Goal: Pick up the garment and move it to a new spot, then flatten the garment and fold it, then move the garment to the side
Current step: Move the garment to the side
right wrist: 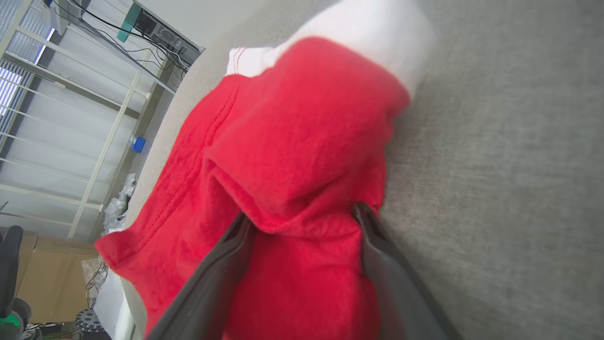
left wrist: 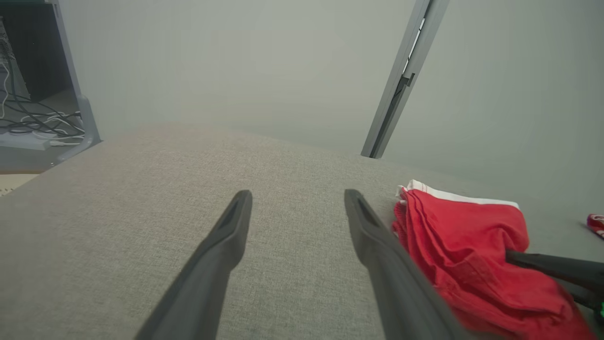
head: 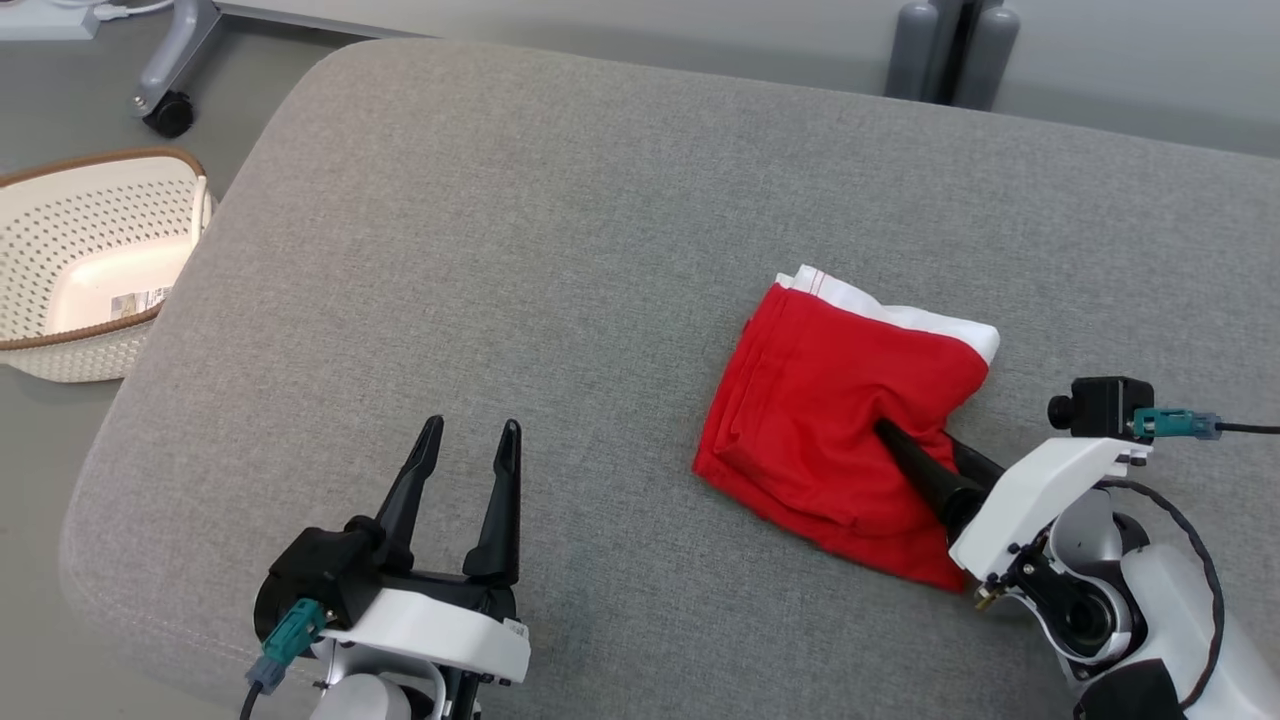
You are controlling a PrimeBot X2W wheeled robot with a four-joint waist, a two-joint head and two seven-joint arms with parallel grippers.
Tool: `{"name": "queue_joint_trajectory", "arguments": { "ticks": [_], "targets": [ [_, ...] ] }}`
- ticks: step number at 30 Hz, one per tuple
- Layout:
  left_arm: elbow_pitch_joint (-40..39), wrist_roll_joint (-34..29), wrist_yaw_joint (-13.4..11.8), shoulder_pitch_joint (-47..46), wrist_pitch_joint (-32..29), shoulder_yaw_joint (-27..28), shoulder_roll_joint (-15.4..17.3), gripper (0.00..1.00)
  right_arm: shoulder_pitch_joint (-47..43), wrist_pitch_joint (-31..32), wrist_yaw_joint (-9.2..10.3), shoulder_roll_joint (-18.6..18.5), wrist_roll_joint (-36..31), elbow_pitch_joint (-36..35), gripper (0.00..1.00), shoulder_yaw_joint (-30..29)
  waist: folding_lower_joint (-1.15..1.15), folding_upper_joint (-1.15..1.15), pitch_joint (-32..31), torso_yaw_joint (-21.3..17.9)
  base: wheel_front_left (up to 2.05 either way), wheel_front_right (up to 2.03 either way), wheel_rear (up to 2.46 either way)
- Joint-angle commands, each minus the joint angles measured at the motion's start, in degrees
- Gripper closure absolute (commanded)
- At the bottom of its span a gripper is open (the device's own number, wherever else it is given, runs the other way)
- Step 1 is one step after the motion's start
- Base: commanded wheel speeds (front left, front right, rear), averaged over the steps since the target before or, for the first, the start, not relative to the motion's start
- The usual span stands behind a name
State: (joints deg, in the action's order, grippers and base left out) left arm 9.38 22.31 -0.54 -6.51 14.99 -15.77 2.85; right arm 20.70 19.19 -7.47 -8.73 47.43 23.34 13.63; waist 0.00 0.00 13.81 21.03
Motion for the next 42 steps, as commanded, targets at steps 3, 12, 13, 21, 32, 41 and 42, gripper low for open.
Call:
{"name": "queue_joint_trajectory", "arguments": {
  "ticks": [3,12,13,21,32,41,42],
  "targets": [
    [-0.4,0.5,-0.2,-1.4,0.2,-0.3,0.2,0.00,1.5,-1.1,-0.05,0.1,0.9,1.7,0.00,1.1,0.00,0.00,1.0,1.5,0.00,0.00,0.00],
    [-0.4,0.9,-0.6,-1.5,0.2,-0.1,0.2,0.00,3.7,-4.0,-0.03,-1.1,1.2,5.4,1.00,4.2,0.00,0.00,1.3,1.8,0.00,0.00,0.00],
    [-0.3,0.8,-0.6,-1.4,0.2,0.0,0.2,0.00,3.9,-4.3,-0.03,-1.3,1.1,5.5,1.00,4.6,0.00,0.00,1.2,1.6,0.00,0.00,0.00],
    [0.0,0.4,-0.3,-1.5,0.2,0.5,0.2,0.00,5.4,-7.4,-0.02,-4.0,-0.4,5.7,1.00,8.7,0.00,0.00,-0.4,-1.2,0.00,0.00,0.00],
    [-0.5,1.1,0.0,-1.6,0.2,1.5,0.2,0.00,7.5,-6.1,-0.03,-14.8,-4.5,0.1,1.00,15.1,0.00,0.00,-2.4,-8.6,0.00,0.00,0.00],
    [-0.9,3.2,0.1,-3.2,0.2,0.9,0.2,0.00,9.4,2.1,-0.03,-27.7,-4.0,-8.9,1.00,10.7,0.00,0.00,0.3,-13.2,0.00,0.00,0.00],
    [-0.9,3.4,0.0,-3.6,0.2,0.8,0.2,0.00,9.3,2.9,-0.03,-29.0,-3.7,-9.6,1.00,9.5,0.00,0.00,0.8,-13.5,0.00,0.00,0.00]
  ]
}}
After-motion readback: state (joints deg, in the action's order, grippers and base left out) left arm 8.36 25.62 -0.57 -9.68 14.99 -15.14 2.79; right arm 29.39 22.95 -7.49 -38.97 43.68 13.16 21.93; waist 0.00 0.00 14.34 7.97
